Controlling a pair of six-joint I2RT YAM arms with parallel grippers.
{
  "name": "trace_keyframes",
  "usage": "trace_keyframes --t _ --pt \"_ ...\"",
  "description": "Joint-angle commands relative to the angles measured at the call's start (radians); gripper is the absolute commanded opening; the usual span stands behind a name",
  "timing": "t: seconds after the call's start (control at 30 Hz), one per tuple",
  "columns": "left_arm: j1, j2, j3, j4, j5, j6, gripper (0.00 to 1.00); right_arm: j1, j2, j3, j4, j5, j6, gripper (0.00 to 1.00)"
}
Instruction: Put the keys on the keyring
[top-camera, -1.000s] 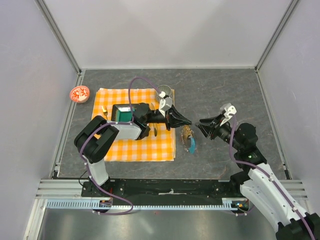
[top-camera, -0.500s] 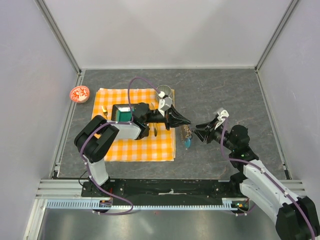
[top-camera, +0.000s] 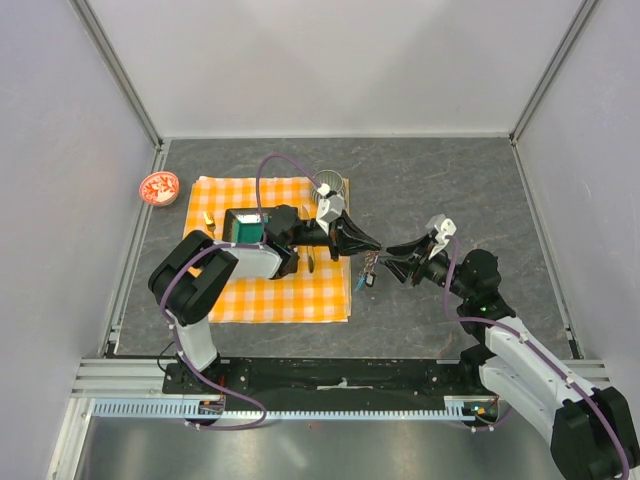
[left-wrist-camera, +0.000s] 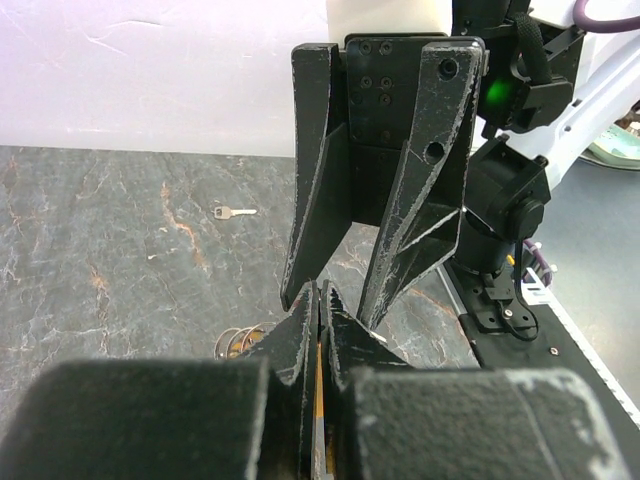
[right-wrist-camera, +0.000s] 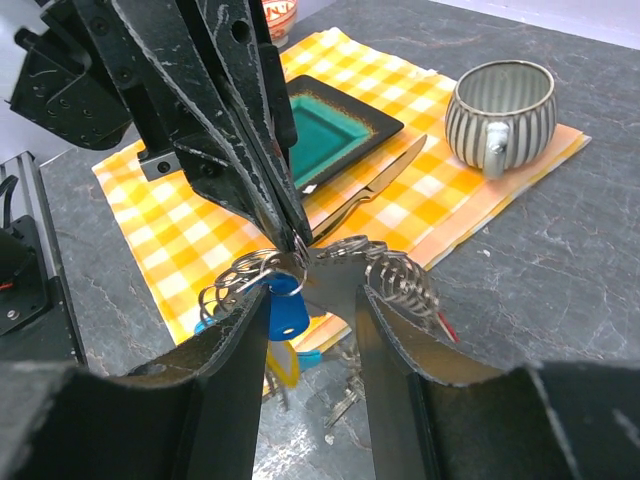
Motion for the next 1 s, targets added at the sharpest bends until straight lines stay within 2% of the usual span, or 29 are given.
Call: trace_keyframes --t 0.0,0.37,0.5,0.6,0.67,0.8,0.83,0.9,0.93,0.97 --pt "-0.001 -0.010 0.032 0.375 0.026 0.004 0.02 -0.001 -0.001 0.030 0.075 -0.037 -0.013 0.47" --pt "-0.001 -0.025 0.040 0.375 0.065 -0.016 0.02 0.000 0.053 0.037 0.126 -0.016 -0.019 0.46" --pt "-0.001 -0.029 0.044 0.374 0.073 -0.024 0.02 -0.001 0.076 0.046 0.166 -0.069 -0.005 0.44" --pt "-0.001 -0.030 0.046 0.374 0.074 -0.027 0.02 -0.001 0.099 0.056 0.177 -0.102 -0.005 0.38" --pt "-0.001 -0.032 0.047 0.375 0.074 -0.028 0.02 0.000 0.105 0.056 0.177 -0.112 -0.005 0.31" --pt "-0.001 -0.033 0.049 0.374 0.079 -0.030 0.02 0.000 0.104 0.075 0.154 -0.125 -0.014 0.03" --pt "0.001 -0.033 0.049 0.374 0.082 -0.030 0.02 -0.001 0.102 0.084 0.113 -0.126 -0.030 0.00" --pt "0.010 -0.027 0.046 0.372 0.095 -0.039 0.10 -0.001 0.090 0.121 0.056 -0.128 -0.050 0.00" --pt "0.015 -0.025 0.044 0.368 0.103 -0.043 0.21 0.000 0.084 0.136 -0.024 -0.122 -0.082 0.00" --pt "0.021 -0.025 0.043 0.358 0.109 -0.044 0.25 0.000 0.078 0.154 -0.071 -0.100 -0.102 0.00"
